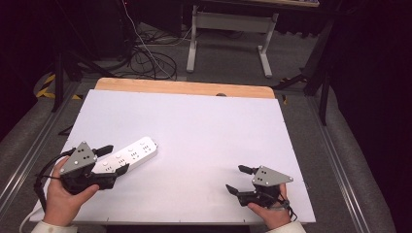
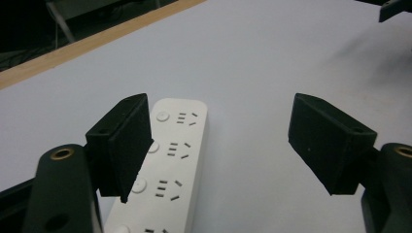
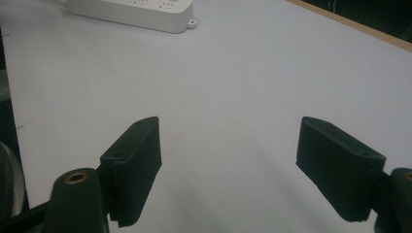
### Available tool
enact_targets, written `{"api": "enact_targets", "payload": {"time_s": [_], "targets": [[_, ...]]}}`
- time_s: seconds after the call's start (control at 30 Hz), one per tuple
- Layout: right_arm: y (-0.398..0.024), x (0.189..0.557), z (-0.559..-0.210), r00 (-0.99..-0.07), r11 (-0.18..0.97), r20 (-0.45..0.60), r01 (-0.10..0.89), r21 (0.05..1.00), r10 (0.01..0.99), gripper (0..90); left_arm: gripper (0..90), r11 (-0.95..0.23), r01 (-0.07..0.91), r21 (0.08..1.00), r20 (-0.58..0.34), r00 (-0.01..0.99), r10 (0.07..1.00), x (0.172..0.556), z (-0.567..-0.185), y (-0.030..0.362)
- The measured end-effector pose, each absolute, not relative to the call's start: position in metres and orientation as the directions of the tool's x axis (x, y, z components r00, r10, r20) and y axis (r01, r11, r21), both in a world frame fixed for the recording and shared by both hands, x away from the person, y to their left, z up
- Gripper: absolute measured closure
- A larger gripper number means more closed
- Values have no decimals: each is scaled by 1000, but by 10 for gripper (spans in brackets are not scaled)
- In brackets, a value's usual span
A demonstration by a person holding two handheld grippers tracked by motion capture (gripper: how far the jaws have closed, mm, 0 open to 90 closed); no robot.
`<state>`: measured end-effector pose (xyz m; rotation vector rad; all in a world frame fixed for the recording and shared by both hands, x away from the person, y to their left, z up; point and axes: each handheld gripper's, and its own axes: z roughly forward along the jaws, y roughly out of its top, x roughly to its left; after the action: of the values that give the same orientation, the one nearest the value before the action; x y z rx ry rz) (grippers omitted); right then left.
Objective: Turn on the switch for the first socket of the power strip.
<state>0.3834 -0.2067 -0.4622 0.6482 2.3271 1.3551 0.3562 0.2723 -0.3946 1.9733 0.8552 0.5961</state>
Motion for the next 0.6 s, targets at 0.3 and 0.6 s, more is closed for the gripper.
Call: {"api": "enact_targets", "payload": {"time_s": [0.3,0.6], "targets": [[-207,383,-462,-823,429,-81,207,879,562,246,328,-375,359,855,58,651,757,359,-394,277],[-207,384,-463,-823,428,-80,207,879,563,246,574,-412,430,803,36,656,754,377,-395,292]]}}
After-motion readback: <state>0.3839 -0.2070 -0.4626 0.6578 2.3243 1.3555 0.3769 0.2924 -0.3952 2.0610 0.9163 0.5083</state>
